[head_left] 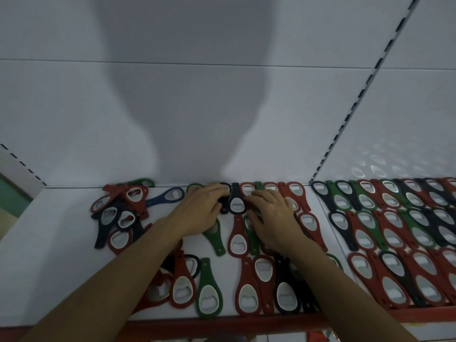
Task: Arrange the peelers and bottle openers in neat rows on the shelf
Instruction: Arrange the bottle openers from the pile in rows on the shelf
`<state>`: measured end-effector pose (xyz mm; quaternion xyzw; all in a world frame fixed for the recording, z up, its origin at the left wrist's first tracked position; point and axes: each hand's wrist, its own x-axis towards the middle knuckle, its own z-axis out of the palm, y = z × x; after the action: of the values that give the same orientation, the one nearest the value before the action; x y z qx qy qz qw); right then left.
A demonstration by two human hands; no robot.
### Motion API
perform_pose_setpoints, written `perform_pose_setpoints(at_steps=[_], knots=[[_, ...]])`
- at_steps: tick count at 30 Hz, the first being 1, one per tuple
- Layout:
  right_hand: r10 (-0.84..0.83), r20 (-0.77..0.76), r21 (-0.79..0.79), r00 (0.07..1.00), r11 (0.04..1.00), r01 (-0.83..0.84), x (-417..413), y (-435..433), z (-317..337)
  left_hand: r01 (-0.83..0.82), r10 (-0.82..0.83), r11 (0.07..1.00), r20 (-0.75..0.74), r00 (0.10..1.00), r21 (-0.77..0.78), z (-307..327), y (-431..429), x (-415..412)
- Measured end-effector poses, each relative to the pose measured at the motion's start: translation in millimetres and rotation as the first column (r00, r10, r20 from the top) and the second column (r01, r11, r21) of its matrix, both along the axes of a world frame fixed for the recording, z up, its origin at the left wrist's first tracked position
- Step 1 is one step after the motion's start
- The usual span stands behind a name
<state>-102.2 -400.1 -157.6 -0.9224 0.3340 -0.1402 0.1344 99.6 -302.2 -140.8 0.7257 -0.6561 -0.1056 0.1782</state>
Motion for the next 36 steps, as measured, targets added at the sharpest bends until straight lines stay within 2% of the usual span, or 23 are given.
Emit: perform_pose_setpoints(at_steps=[4, 6, 8, 10, 13, 17, 22, 26, 28, 30, 32, 36], knots=[[0.005, 0.004, 0.012, 1.000, 1.000, -0.005, 0, 0, 1, -0.094, 0.096, 0.990, 0.018, 0.995, -0.104, 9, 17, -2], [0.005, 0.010, 0.017, 1.000, 1.000, -0.005, 0, 1, 3, -0.140, 0.141, 0.987, 0.007, 0.990, -0.075, 12, 35, -3], [0.003, 0.034, 0.008, 0.999, 1.000, -0.003, 2, 5, 6, -0.121, 0.121, 0.992, -0.017, 0.992, 0.034, 9, 52, -7], [0.020, 0.083, -0.001, 0.996, 1.000, -0.020, 3, 9, 8, -0.083, 0.084, 0.994, -0.009, 0.996, 0.066, 4, 62, -12], [0.061, 0.141, 0.018, 0.988, 0.998, -0.064, 2, 12, 9, -0.054, 0.054, 0.998, -0.011, 0.998, 0.028, 1, 63, -21], [0.076, 0.132, 0.040, 0.988, 0.996, -0.081, 3, 13, 8, -0.002, 0.002, 1.000, -0.021, 1.000, 0.009, -1, 61, -31], [0.091, 0.151, 0.027, 0.984, 0.995, -0.096, 2, 16, 12, -0.021, 0.019, 0.999, -0.059, 0.998, -0.030, 2, 60, -38], [0.189, 0.211, -0.016, 0.959, 0.982, -0.190, -3, 27, 21, 0.012, -0.019, 0.995, -0.079, 0.997, -0.097, 14, 85, -34], [0.238, 0.235, -0.029, 0.942, 0.971, -0.238, -6, 32, 23, 0.131, -0.131, 0.991, -0.083, 0.988, -0.007, 22, 101, -27], [0.239, 0.232, -0.016, 0.943, 0.970, -0.242, -7, 34, 24, 0.263, -0.253, 0.950, -0.079, 0.964, 0.170, 30, 112, -25], [0.231, 0.225, -0.004, 0.947, 0.972, -0.236, -7, 34, 24, 0.317, -0.332, 0.897, -0.005, 0.943, 0.308, 33, 115, -27], [0.241, 0.241, -0.010, 0.940, 0.969, -0.246, -5, 36, 26, 0.300, -0.340, 0.900, 0.079, 0.937, 0.316, 39, 111, -32]])
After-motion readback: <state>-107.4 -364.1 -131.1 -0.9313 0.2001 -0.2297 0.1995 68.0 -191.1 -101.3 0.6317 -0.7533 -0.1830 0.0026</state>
